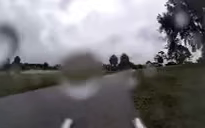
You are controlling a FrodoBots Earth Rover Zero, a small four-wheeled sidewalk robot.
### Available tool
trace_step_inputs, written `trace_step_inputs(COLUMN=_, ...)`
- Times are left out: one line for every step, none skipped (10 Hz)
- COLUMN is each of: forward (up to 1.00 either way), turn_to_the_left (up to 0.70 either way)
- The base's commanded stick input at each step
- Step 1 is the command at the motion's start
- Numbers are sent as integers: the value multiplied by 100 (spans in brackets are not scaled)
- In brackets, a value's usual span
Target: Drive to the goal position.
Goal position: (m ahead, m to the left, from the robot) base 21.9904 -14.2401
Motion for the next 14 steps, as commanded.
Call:
trace_step_inputs(forward=70, turn_to_the_left=-35)
trace_step_inputs(forward=70, turn_to_the_left=-26)
trace_step_inputs(forward=70, turn_to_the_left=0)
trace_step_inputs(forward=70, turn_to_the_left=0)
trace_step_inputs(forward=70, turn_to_the_left=0)
trace_step_inputs(forward=70, turn_to_the_left=0)
trace_step_inputs(forward=70, turn_to_the_left=0)
trace_step_inputs(forward=70, turn_to_the_left=0)
trace_step_inputs(forward=70, turn_to_the_left=6)
trace_step_inputs(forward=70, turn_to_the_left=19)
trace_step_inputs(forward=70, turn_to_the_left=31)
trace_step_inputs(forward=70, turn_to_the_left=35)
trace_step_inputs(forward=70, turn_to_the_left=35)
trace_step_inputs(forward=70, turn_to_the_left=35)
